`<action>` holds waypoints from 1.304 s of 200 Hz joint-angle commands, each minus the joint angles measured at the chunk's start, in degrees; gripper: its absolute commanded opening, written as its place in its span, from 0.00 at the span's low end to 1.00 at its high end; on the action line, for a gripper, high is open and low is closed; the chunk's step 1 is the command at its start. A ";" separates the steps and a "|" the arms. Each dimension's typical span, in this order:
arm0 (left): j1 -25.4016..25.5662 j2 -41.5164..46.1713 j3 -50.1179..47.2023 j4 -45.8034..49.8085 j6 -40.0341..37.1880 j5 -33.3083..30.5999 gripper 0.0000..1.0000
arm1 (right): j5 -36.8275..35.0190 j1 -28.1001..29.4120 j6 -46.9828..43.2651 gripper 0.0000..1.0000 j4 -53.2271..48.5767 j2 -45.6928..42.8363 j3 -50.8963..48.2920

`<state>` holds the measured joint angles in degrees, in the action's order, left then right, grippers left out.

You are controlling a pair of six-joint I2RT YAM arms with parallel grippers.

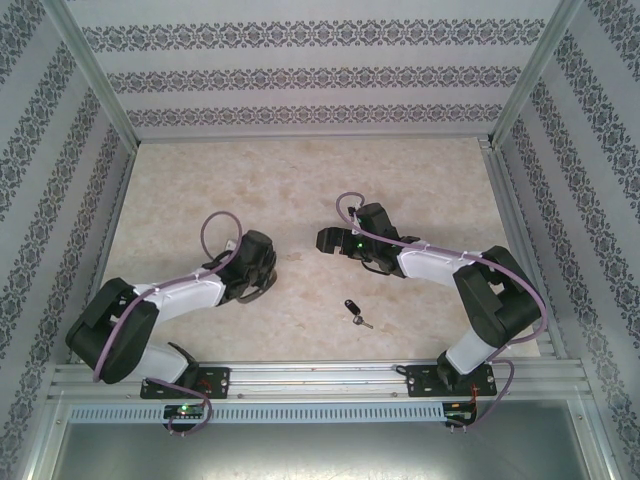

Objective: Put the keys on the keyring

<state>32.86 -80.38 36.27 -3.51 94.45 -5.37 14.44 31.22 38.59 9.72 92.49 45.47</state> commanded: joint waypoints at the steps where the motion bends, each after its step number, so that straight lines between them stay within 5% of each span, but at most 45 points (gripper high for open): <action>1: -0.80 2.11 6.79 3.24 -14.56 2.90 0.00 | 1.15 -0.42 -2.27 0.97 2.07 -2.39 0.32; 91: -2.93 -2.22 18.00 1.54 -27.91 19.90 0.00 | 6.02 -2.48 -11.35 0.74 11.93 -10.64 -5.50; 186: -4.58 -6.18 17.26 -11.86 -14.62 32.75 0.00 | 13.03 -3.46 -16.53 0.51 16.86 -16.26 -8.25; 261: -4.58 -4.72 17.98 -11.73 -13.49 33.45 0.00 | 12.37 -3.22 -17.09 0.43 17.70 -13.64 -6.97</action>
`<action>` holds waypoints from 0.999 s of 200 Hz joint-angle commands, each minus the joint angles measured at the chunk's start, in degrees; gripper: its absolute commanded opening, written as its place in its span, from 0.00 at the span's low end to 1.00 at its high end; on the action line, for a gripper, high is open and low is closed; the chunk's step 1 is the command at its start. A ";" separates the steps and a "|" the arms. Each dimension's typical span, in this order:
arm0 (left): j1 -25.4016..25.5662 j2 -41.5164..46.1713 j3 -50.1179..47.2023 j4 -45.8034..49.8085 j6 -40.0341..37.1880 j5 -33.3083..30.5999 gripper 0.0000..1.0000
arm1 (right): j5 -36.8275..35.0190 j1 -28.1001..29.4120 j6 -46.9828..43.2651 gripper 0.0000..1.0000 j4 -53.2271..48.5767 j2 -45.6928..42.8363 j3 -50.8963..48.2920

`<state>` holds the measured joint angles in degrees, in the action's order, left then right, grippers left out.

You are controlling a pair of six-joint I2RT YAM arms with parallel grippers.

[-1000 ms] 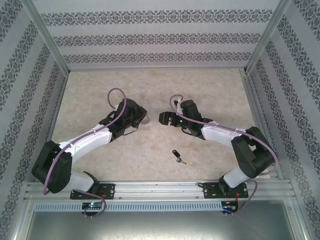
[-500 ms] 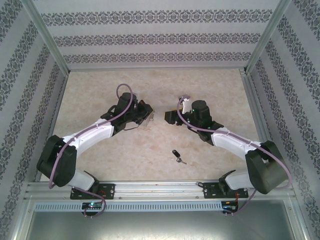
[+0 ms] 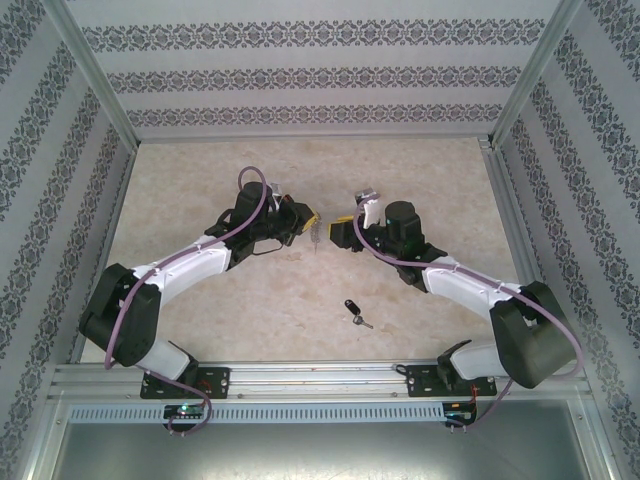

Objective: Put the keys on the keyring

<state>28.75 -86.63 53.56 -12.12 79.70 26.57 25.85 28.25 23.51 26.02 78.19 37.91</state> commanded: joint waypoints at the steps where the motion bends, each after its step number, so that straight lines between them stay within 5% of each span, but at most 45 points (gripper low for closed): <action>1: -0.50 1.50 0.77 -3.06 1.26 1.63 0.00 | 1.05 -0.28 -2.12 0.43 1.36 0.74 0.68; 67: -0.54 1.38 3.75 -0.71 2.48 4.29 0.00 | 6.22 -0.30 -5.71 0.43 0.31 0.29 3.16; 140: -0.54 -0.45 2.01 -8.55 8.59 7.79 0.00 | 6.91 -1.36 -6.57 0.43 -1.41 0.62 5.26; 200: -0.54 -0.19 3.85 -7.85 4.08 9.69 0.00 | 8.97 -8.42 9.61 0.42 3.34 -1.36 0.32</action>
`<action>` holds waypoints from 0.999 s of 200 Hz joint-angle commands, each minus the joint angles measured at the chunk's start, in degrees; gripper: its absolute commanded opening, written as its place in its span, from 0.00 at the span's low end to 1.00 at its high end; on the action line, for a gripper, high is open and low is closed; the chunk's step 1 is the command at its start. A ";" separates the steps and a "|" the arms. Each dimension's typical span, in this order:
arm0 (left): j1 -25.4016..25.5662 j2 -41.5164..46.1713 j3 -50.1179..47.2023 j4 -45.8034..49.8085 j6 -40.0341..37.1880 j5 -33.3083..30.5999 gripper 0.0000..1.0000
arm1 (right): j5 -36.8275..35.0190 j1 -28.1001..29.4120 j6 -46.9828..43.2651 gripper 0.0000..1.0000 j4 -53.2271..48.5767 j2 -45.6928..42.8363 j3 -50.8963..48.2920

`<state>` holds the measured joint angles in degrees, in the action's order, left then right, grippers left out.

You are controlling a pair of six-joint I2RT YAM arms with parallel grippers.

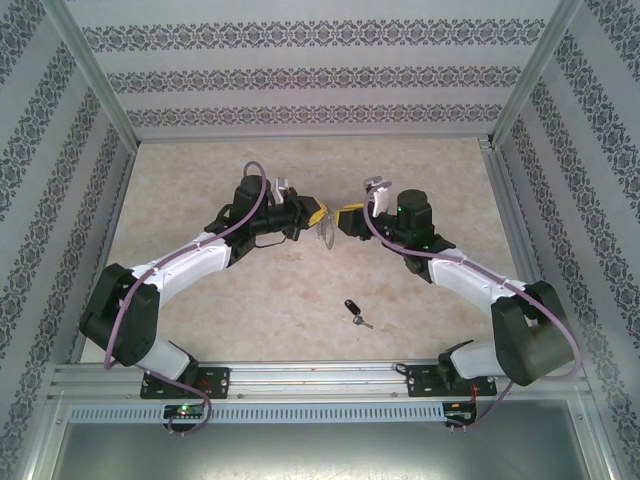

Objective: Put the keys on the keyring

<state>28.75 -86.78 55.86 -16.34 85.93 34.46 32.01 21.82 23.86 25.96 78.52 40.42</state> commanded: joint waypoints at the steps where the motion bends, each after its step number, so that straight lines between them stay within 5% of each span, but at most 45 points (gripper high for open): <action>1: -0.54 -0.04 1.59 -3.58 -2.25 1.82 0.00 | 2.98 -2.11 9.62 0.42 3.67 -1.74 -2.28; 77: -0.54 -2.02 1.98 -8.67 -5.41 3.93 0.00 | 7.35 -3.01 34.80 0.42 16.56 0.23 -5.24; 200: -0.54 -2.11 1.02 -11.02 -4.28 3.78 0.00 | 7.61 -1.40 42.38 0.41 29.58 8.52 -7.38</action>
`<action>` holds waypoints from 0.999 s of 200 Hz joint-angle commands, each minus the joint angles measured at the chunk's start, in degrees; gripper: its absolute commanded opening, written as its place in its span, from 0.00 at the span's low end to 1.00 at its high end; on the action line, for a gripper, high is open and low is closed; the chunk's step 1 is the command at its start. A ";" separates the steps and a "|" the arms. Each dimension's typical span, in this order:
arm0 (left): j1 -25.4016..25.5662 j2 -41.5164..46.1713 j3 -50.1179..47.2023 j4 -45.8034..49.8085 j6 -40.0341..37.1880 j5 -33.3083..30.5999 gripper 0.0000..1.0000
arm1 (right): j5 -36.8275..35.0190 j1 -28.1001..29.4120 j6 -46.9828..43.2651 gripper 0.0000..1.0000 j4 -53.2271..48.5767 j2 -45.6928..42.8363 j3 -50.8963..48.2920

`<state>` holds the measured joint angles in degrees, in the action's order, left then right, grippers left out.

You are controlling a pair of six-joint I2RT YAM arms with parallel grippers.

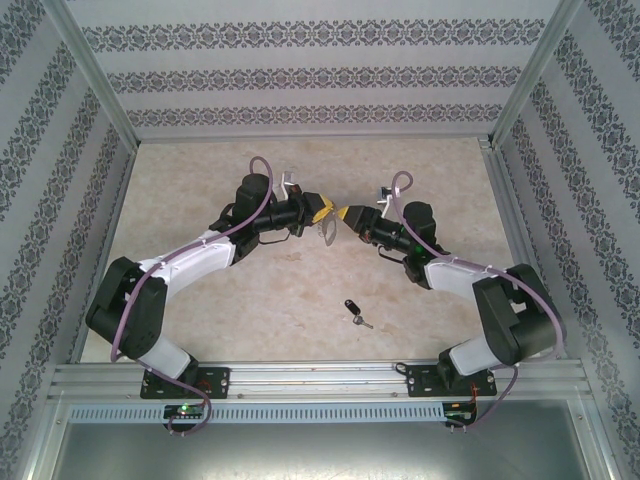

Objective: Put the keys on the keyring

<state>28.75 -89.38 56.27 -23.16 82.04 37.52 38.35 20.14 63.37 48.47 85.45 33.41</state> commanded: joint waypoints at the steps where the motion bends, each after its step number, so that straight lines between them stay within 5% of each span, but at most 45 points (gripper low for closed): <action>1: -0.54 0.51 0.56 -4.23 -0.39 0.67 0.00 | 1.32 0.26 2.88 0.41 7.20 1.62 -0.36; 76: -0.54 1.76 0.30 -3.04 -0.74 0.22 0.00 | 0.65 -3.61 0.85 0.42 4.68 0.01 -2.73; 146: -0.52 1.75 -0.19 -3.57 -0.42 0.02 0.00 | 3.38 -1.89 9.16 0.42 14.47 3.80 -1.68; 200: -0.54 2.11 -0.65 -3.74 -0.06 -0.51 0.00 | 2.72 -0.54 7.29 0.42 12.85 -0.38 -4.01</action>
<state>28.75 -89.30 56.03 -23.22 82.06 37.28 40.58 19.29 71.90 59.90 88.51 31.09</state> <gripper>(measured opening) 0.066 0.420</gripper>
